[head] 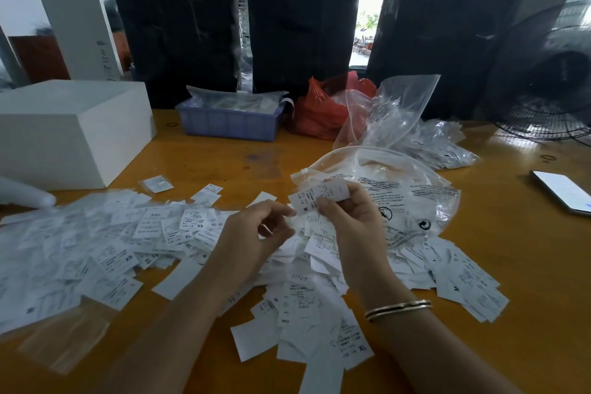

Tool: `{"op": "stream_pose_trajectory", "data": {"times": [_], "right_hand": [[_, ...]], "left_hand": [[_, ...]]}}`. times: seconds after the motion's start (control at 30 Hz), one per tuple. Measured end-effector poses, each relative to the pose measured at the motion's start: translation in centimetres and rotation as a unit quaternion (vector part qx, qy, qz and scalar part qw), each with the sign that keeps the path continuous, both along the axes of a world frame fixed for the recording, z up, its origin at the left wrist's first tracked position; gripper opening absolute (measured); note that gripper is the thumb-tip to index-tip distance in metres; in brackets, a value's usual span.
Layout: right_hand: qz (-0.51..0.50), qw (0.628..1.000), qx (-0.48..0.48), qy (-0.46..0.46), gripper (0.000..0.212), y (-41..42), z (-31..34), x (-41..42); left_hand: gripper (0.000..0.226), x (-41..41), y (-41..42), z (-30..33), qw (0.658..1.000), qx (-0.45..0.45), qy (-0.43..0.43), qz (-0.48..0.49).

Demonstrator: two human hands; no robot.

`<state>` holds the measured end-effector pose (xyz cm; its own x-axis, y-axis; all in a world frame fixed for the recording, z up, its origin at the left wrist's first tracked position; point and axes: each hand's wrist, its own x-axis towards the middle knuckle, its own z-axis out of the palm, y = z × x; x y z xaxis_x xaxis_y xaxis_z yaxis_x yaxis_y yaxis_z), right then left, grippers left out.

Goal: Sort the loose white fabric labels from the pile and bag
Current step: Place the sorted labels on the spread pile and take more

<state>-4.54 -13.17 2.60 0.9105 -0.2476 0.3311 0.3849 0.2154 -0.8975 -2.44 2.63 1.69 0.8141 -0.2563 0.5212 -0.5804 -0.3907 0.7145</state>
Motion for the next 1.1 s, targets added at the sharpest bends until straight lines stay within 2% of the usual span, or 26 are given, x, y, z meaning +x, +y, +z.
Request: {"op": "stream_pose_trajectory", "data": {"times": [0.23,0.37,0.43,0.5,0.57,0.63,0.7,0.83,0.97,1.1], "right_hand": [[0.046,0.996,-0.069,-0.029,0.015,-0.9,0.1,0.2],[0.066,0.993,-0.099,-0.014,0.017,-1.5,0.1,0.2],[0.057,0.986,-0.157,-0.007,0.021,-1.2,-0.1,0.1],[0.024,0.964,-0.266,-0.015,0.031,-0.7,-0.3,0.1],[0.001,0.945,-0.325,-0.025,0.042,-0.2,-0.6,0.1],[-0.029,0.955,-0.294,-0.033,0.046,0.0,-0.7,0.0],[-0.064,0.958,-0.278,-0.037,0.037,0.0,-0.8,0.0],[-0.055,0.93,-0.362,-0.036,0.024,0.4,-1.2,-0.2],[-0.025,0.914,-0.404,-0.026,0.013,0.6,-1.4,0.0],[-0.036,0.916,-0.399,-0.023,0.018,0.1,-0.5,0.7]], "left_hand": [[0.019,0.3,0.2,0.0,0.994,-0.042,0.093,-0.042],[0.016,0.6,0.2,0.1,0.988,-0.071,0.128,-0.045],[0.016,0.6,0.2,0.1,0.988,-0.068,0.13,-0.056],[0.012,0.5,0.1,0.0,0.988,-0.061,0.132,-0.06],[0.009,0.5,0.0,-0.1,0.988,-0.062,0.132,-0.046],[0.009,0.6,0.0,-0.1,0.986,-0.093,0.138,-0.024],[0.012,0.6,0.0,0.0,0.982,-0.123,0.142,-0.01],[0.012,0.5,0.2,0.0,0.988,-0.104,0.113,0.002],[0.016,0.8,0.4,0.0,0.988,-0.103,0.115,0.018],[0.01,1.4,1.5,0.4,0.98,-0.118,0.094,0.127]]}}
